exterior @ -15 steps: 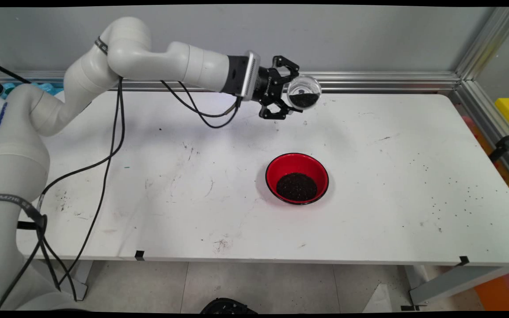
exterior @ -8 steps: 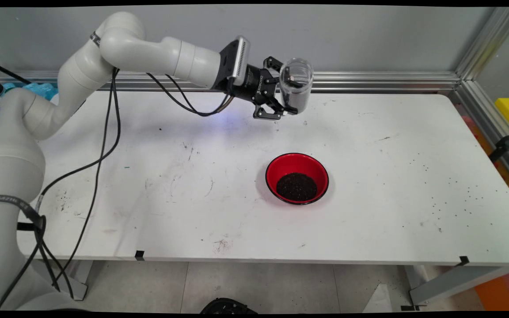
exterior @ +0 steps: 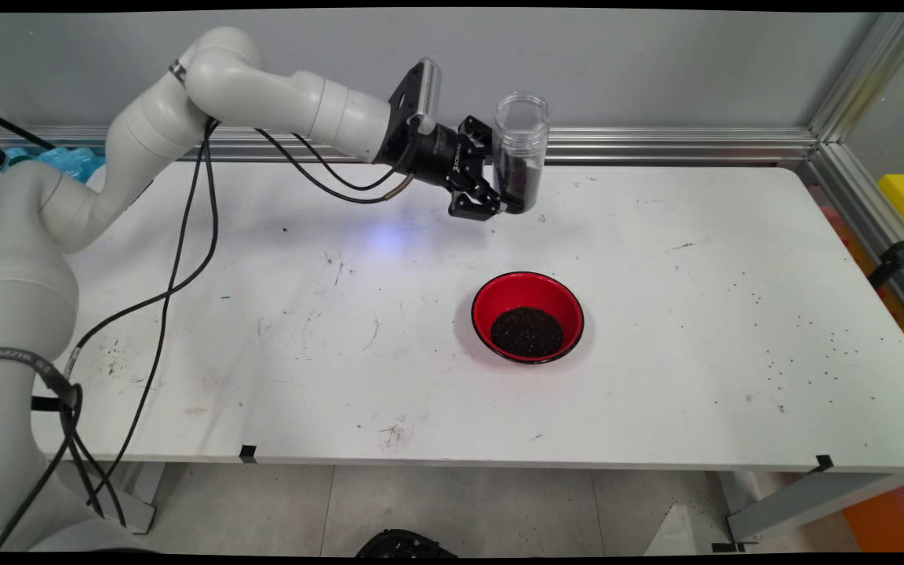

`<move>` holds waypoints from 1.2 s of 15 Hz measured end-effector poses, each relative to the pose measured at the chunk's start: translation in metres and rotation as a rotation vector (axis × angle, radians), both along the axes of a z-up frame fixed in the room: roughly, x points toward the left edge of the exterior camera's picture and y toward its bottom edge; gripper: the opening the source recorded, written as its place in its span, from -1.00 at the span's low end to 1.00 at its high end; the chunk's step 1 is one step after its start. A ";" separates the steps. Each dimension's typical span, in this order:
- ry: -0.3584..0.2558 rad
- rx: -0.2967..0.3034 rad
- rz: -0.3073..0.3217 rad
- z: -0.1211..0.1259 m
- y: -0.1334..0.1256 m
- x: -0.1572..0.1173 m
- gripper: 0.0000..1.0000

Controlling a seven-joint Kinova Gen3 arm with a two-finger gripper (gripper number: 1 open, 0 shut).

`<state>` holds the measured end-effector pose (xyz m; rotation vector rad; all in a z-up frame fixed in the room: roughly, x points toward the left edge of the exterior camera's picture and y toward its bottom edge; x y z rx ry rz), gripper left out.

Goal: Pour the black seasoning powder in the red bowl

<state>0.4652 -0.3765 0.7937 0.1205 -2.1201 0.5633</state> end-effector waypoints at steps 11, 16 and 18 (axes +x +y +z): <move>0.103 0.237 0.207 -0.042 -0.011 -0.004 -1.00; 0.133 0.291 0.232 -0.059 -0.009 -0.006 -1.00; 0.144 0.300 0.235 -0.065 -0.009 -0.006 -1.00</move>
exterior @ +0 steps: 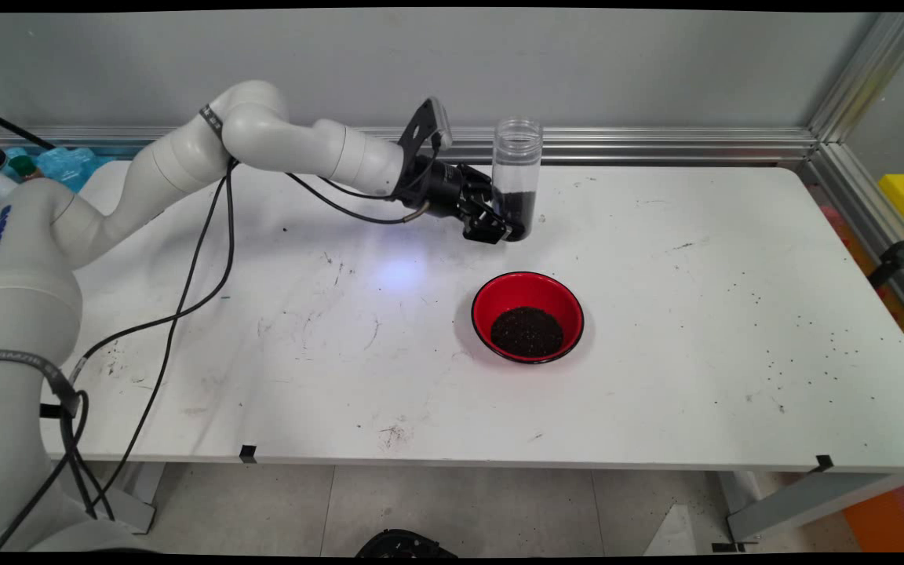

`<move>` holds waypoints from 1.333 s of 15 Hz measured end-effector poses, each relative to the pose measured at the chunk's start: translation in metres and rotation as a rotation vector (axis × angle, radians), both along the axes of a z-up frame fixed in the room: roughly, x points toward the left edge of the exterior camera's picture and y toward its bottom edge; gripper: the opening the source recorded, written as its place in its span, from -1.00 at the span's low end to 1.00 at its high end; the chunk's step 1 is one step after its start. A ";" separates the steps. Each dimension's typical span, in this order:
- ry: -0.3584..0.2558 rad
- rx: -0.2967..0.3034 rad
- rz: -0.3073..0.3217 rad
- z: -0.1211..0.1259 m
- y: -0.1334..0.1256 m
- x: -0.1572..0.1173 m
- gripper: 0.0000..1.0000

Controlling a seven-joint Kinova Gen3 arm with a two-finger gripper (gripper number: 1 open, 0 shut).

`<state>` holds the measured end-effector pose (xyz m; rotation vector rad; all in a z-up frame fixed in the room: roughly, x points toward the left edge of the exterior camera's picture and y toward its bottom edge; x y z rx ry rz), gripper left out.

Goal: Pour the black seasoning powder in the red bowl, then place the picked object on the table

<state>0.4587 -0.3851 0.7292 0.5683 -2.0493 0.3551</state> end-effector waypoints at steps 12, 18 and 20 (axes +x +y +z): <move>0.026 -0.006 -0.011 -0.035 -0.005 0.004 -1.00; 0.020 -0.013 -0.012 -0.046 -0.012 0.003 -1.00; 0.018 -0.013 -0.012 -0.050 -0.014 0.003 -1.00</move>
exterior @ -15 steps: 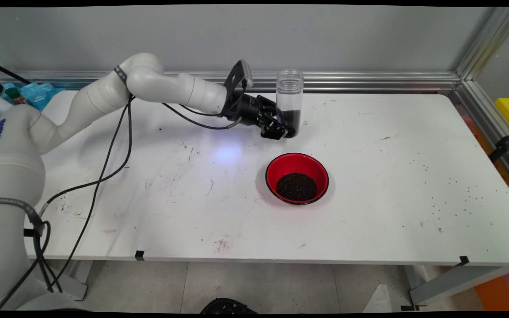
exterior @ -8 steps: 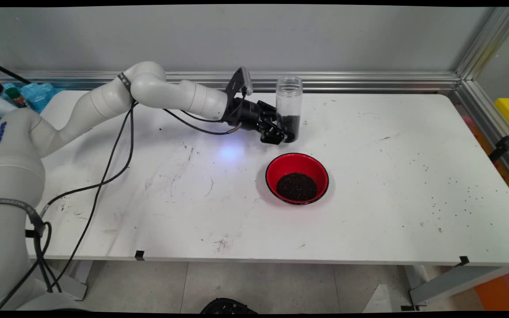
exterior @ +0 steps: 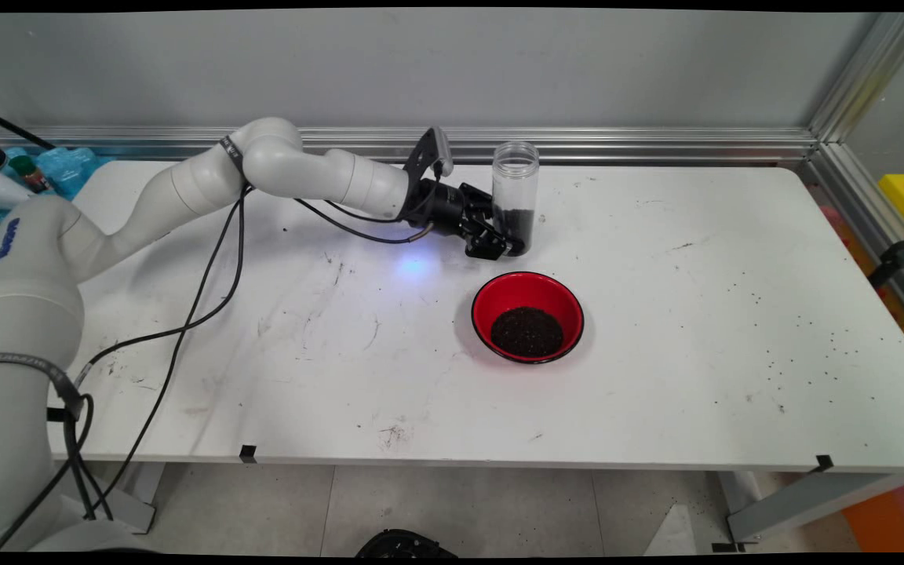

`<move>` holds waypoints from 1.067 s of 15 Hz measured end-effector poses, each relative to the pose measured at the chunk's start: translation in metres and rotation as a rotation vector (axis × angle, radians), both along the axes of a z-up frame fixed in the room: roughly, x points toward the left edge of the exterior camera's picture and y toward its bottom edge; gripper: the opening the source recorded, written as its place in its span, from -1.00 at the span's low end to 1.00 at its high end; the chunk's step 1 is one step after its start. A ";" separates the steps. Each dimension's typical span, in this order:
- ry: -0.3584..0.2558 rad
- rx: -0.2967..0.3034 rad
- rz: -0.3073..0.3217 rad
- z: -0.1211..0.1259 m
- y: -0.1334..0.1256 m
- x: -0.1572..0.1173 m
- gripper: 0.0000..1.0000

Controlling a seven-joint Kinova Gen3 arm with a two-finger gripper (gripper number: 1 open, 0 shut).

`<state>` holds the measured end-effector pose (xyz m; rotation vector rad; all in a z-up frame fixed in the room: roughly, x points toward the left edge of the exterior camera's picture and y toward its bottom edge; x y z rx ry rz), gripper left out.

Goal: Place the picked object on the table

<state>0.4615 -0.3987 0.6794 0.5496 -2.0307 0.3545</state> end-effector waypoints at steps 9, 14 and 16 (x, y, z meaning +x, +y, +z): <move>-0.011 0.008 0.001 -0.013 -0.002 0.000 -1.00; -0.016 0.012 0.002 -0.016 -0.003 0.000 -1.00; -0.017 0.013 0.002 -0.018 -0.003 0.000 -1.00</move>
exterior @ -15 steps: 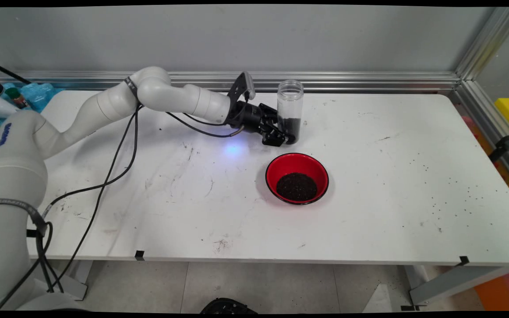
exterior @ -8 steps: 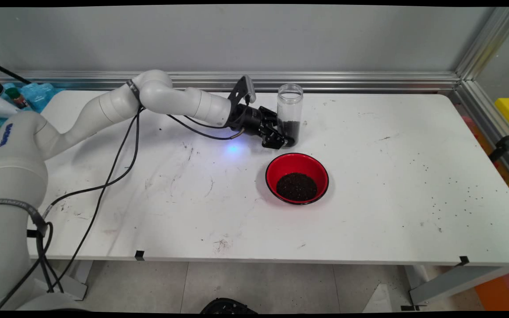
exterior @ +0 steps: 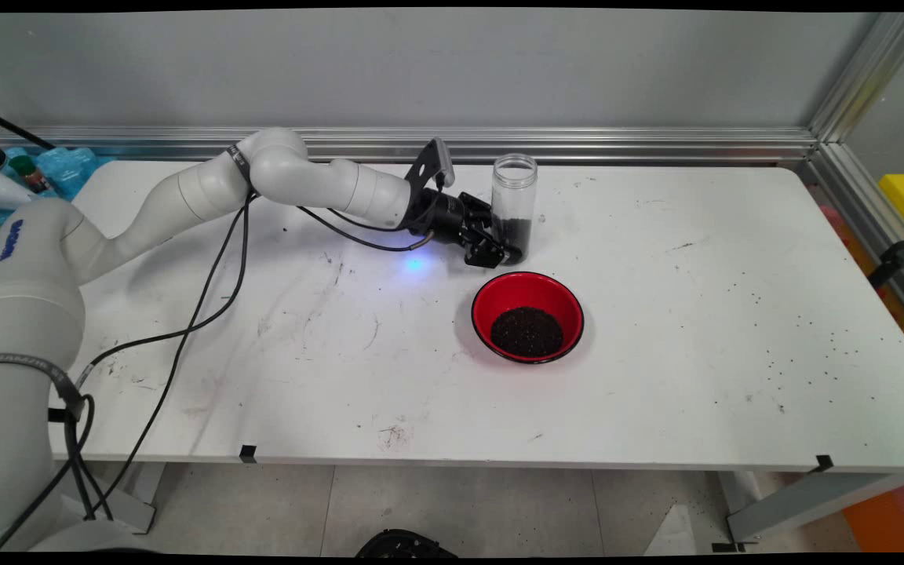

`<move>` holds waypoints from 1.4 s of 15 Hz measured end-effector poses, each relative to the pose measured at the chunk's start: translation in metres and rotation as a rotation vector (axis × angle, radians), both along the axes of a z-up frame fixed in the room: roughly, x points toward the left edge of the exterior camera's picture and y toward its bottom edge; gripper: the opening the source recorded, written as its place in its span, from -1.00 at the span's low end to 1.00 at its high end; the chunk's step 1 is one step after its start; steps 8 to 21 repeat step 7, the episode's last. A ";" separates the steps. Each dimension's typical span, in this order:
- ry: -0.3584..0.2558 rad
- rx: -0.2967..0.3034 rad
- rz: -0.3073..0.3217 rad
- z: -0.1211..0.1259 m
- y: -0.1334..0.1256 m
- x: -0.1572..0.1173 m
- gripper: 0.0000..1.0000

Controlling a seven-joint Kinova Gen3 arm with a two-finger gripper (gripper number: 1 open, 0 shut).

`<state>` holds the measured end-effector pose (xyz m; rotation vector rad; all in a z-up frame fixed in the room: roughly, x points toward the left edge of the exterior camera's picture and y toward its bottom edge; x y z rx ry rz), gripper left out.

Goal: Place the picked object on the table

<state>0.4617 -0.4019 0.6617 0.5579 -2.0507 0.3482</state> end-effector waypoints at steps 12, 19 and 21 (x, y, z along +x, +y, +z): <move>-0.003 0.005 -0.007 -0.003 0.001 0.000 1.00; -0.003 0.005 -0.007 -0.003 0.001 0.000 1.00; -0.003 0.005 -0.007 -0.003 0.001 0.000 1.00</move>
